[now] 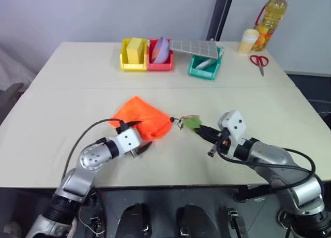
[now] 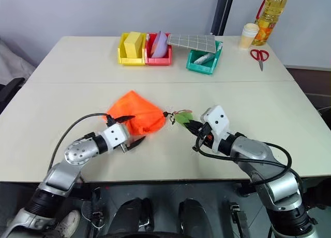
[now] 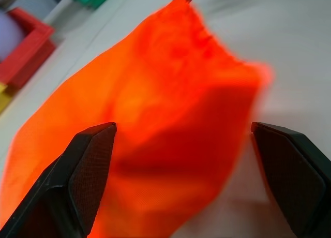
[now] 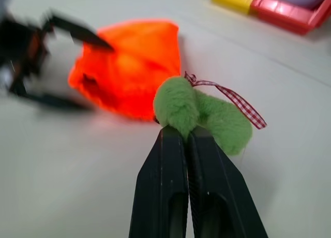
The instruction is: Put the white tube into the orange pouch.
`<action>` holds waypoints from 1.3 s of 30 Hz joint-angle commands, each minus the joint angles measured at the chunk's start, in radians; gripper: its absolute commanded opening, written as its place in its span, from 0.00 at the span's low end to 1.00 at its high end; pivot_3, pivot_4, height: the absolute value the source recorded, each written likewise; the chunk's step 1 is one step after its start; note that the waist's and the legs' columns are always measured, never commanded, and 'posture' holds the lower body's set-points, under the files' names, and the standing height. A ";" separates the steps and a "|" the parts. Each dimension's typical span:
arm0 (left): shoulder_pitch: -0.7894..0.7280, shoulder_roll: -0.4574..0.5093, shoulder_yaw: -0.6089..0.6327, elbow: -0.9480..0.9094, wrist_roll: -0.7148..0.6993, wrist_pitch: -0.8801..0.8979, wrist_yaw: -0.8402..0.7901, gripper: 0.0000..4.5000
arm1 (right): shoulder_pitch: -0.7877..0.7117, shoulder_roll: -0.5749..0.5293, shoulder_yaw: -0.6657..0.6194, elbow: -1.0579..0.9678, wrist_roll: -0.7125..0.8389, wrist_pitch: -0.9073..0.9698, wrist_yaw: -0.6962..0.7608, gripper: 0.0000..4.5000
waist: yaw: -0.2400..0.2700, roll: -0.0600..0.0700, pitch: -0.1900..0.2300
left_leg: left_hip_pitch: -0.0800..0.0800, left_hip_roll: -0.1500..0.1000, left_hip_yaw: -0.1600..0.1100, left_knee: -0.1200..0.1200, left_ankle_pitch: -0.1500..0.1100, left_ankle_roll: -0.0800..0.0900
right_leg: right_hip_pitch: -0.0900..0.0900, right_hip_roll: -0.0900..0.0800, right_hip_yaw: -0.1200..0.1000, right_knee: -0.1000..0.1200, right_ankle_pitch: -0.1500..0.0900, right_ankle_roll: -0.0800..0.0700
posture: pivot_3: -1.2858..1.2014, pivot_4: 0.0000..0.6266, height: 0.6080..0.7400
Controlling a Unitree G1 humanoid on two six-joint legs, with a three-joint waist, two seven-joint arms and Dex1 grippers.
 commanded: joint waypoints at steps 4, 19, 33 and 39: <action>-0.029 0.114 0.115 0.283 0.012 -0.145 0.038 0.99 | -0.014 -0.010 0.009 0.023 -0.064 -0.051 0.015 0.00 | 0.000 0.000 0.000 | 0.000 0.000 0.000 0.000 0.000 -0.001 | -0.004 0.000 0.000 0.000 -0.001 -0.002 | 0.52 0.24 1.00; 0.066 0.069 0.234 0.034 -0.503 0.183 -0.267 0.99 | -0.018 0.035 0.025 0.015 -0.093 -0.057 0.018 0.00 | -0.007 -0.001 0.001 | -0.003 0.000 0.002 0.000 0.001 -0.001 | -0.002 0.000 0.000 0.000 -0.001 -0.003 | 0.52 0.24 1.00; -0.040 0.023 -0.050 0.017 0.093 -0.278 -0.102 0.99 | -0.037 0.055 0.032 0.031 -0.102 -0.061 0.014 0.00 | 0.006 -0.001 0.001 | -0.002 0.000 0.002 -0.001 0.001 -0.001 | -0.002 -0.001 0.000 -0.002 -0.001 -0.004 | 0.52 0.24 1.00; -0.107 0.000 -0.070 0.108 0.136 -0.340 -0.055 0.49 | -0.030 0.068 0.031 0.022 -0.111 -0.059 0.004 0.00 | 0.008 -0.001 0.001 | -0.003 0.000 0.002 -0.001 0.001 -0.001 | -0.002 0.000 0.000 -0.003 0.000 -0.004 | 0.52 0.24 1.00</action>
